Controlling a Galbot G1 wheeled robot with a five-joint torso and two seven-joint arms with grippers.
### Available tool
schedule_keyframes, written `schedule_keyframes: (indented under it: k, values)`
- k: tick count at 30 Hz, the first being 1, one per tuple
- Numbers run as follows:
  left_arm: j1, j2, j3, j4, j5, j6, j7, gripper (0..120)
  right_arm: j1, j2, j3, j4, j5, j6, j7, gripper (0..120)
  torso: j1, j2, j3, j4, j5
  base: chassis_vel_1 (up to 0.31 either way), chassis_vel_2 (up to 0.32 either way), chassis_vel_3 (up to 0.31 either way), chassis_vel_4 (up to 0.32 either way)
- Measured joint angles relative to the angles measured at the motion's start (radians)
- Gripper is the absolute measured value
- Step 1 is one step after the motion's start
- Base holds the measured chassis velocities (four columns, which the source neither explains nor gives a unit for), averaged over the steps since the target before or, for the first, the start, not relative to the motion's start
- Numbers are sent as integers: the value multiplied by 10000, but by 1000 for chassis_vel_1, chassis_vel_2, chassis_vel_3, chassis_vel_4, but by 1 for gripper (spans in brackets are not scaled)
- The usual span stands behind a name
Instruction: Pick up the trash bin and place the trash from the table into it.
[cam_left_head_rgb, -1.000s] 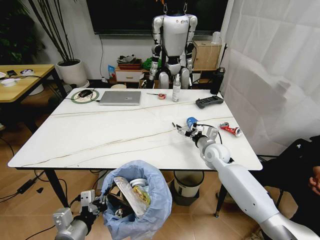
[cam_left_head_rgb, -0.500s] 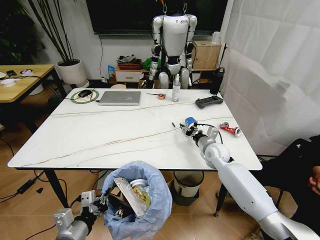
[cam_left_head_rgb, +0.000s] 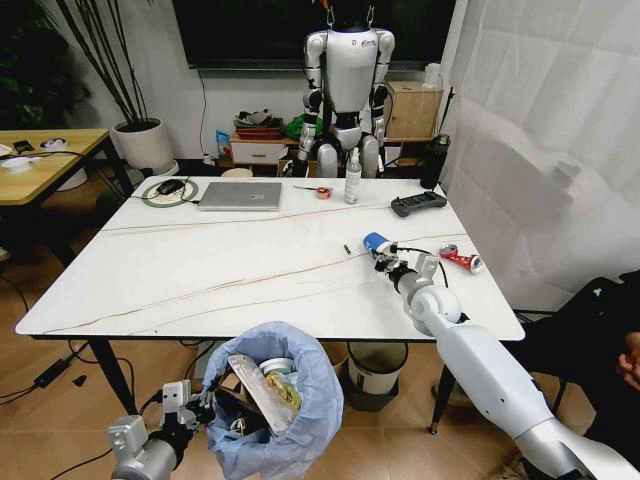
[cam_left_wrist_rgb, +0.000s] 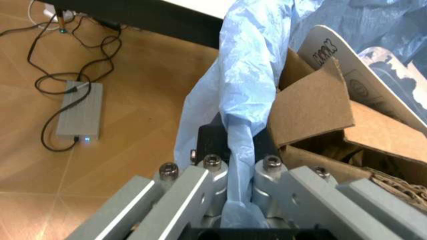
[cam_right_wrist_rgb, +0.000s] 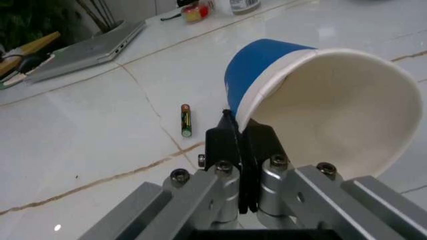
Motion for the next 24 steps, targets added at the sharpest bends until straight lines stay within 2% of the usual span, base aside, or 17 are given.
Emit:
schedule_keyframes:
  k: [3, 7, 9, 10, 14, 16, 18, 22, 24]
  values:
    - [-48, 14, 13, 2, -43, 0, 0, 0, -77, -161, 76, 221, 10, 60, -94, 0, 0, 0, 1, 1, 5, 0, 0, 0, 0]
    - [-59, 27, 28, 29, -63, 0, 7, 0, -776, -1203, 242, 1654, 521, 294, -515, 0, 0, 1, -1, 1, -4, 0, 0, 0, 0]
    - [-30, 32, 20, 65, -58, -6, 75, 0, -1882, -2099, 136, 3654, 1097, 692, -1057, 0, 1, 0, 0, -6, 3, 0, 0, 0, 0]
    - [-30, 32, 20, 65, -58, -6, 75, 0, -1882, -2099, 136, 3654, 1097, 692, -1057, 0, 1, 0, 0, -6, 3, 0, 0, 0, 0]
    - [-96, 75, -11, 82, -110, -12, 70, 0, -3109, -2983, -508, 6311, 1806, 1202, -1521, 0, -2, 2, -3, -4, -1, 0, 0, 0, 0]
    - [-195, 76, -5, 110, -142, -12, 39, 0, -3323, -3218, -1176, 7112, 1983, 1465, -1550, 0, -2, 3, -3, -2, -2, 0, 0, 0, 0]
    - [-229, 72, -4, 129, -156, -12, 30, 0, -3337, -3267, -1481, 7307, 2032, 1548, -1554, 0, -3, 3, -4, -2, -3, 0, 0, 0, 0]
    - [-275, 41, 9, 155, -177, 5, -8, 0, -3091, -3178, -3025, 7799, 2655, 1849, -1310, 0, -1, 2, -1, -1, -2, 0, 0, 0, 0]
    - [-274, 39, 9, 151, -178, 8, -12, 0, -3030, -3148, -3240, 7835, 2732, 1893, -1256, 0, -1, 2, -1, 0, -3, 0, 0, 0, 0]
